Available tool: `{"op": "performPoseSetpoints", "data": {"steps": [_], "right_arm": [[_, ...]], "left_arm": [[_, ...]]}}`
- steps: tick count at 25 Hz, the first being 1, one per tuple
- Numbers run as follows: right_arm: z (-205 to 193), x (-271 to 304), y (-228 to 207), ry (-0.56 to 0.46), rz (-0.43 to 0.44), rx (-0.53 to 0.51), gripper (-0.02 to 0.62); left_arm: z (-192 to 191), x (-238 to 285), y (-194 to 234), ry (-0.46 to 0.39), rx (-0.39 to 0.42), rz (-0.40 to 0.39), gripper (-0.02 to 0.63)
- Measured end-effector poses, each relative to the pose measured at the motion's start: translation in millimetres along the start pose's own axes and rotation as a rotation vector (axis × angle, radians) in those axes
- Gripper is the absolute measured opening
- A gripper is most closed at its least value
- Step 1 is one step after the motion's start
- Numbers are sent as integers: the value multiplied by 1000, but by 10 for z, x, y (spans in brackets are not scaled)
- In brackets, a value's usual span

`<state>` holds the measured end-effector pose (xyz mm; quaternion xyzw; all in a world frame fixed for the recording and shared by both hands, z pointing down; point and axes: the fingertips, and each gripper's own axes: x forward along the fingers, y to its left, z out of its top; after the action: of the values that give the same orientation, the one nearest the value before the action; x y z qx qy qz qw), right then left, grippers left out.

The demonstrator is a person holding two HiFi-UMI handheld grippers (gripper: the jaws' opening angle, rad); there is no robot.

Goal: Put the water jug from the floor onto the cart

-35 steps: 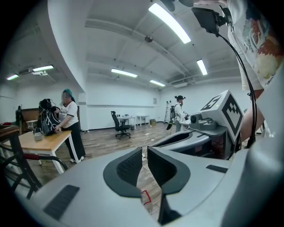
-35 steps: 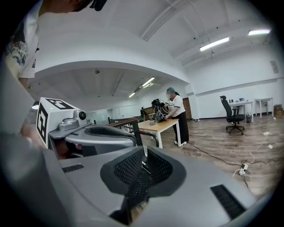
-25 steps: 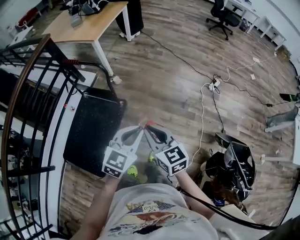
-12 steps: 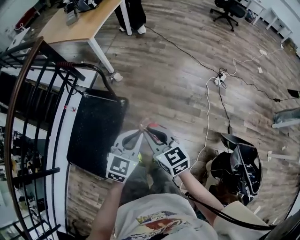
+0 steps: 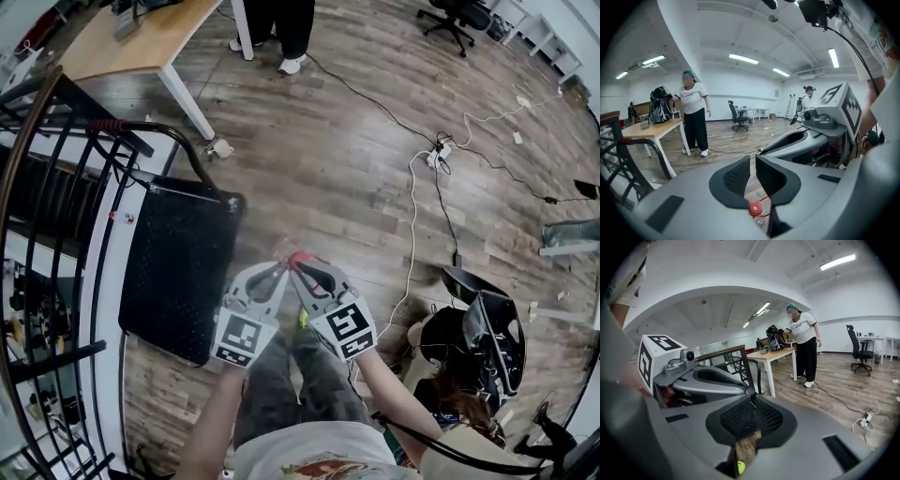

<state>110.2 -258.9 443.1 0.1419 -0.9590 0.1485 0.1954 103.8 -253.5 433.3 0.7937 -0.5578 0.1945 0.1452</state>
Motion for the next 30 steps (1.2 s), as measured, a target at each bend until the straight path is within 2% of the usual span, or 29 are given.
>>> {"op": "performPoseSetpoints", "data": {"steps": [7,11,20,25,30], "right_arm": [[-457,500,-311,4,-40,35,20],[-640,677,-444,12,-39,16,21],[-1092,1058,-522,75,-16,-35,24],[-1429,1284,-602,132,-2,-42,84],[-1662,1491,-802,160,-18,-75,95]], "left_arm": [[-598,461,287,15,-31,8,17],[-846,669,365,24,-36,12,19],[-1357,923,639,42,-63,44,92],[-1614,1118,773,40,-94,62,97],[-1897,1330,850,66,-116,60,111]]}}
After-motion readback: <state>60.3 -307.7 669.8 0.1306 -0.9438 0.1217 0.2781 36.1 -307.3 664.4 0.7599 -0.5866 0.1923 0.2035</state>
